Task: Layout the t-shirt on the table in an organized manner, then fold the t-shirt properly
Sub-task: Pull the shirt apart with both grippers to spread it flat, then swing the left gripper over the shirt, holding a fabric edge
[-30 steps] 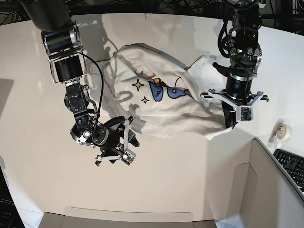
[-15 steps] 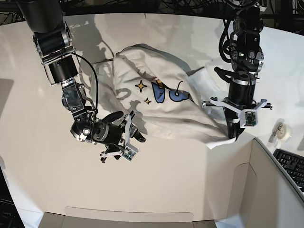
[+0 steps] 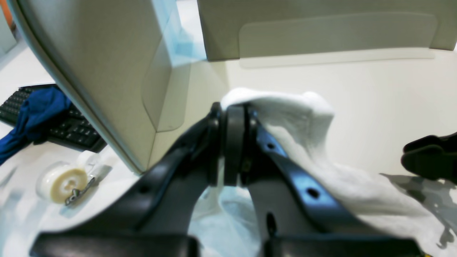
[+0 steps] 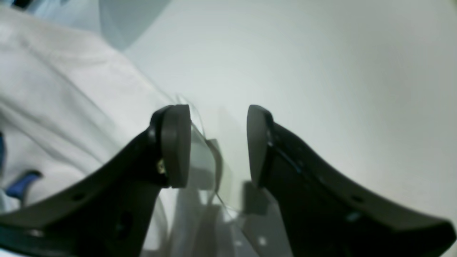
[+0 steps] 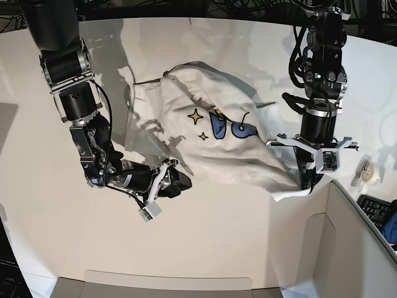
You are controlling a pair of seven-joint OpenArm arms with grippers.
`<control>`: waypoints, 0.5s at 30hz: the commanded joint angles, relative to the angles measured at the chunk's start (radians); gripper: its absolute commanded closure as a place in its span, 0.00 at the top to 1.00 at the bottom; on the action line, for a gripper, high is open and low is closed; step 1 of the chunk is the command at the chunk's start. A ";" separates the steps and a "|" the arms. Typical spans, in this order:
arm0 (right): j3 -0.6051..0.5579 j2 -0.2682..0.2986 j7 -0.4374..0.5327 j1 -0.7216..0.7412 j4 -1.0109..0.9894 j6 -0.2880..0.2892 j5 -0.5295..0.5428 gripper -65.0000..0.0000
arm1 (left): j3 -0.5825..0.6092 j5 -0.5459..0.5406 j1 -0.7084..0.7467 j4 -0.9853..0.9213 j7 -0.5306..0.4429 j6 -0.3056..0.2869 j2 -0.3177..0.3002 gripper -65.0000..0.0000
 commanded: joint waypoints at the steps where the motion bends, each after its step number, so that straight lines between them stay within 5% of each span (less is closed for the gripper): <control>1: 0.007 -0.004 0.020 0.041 0.000 0.003 0.053 0.38 | -0.003 0.010 -0.011 0.022 -0.048 0.006 -0.007 0.00; 15: 0.007 -0.098 0.020 0.044 -0.016 0.003 0.095 0.37 | 0.102 0.012 -0.109 0.025 -0.152 0.006 -0.013 0.00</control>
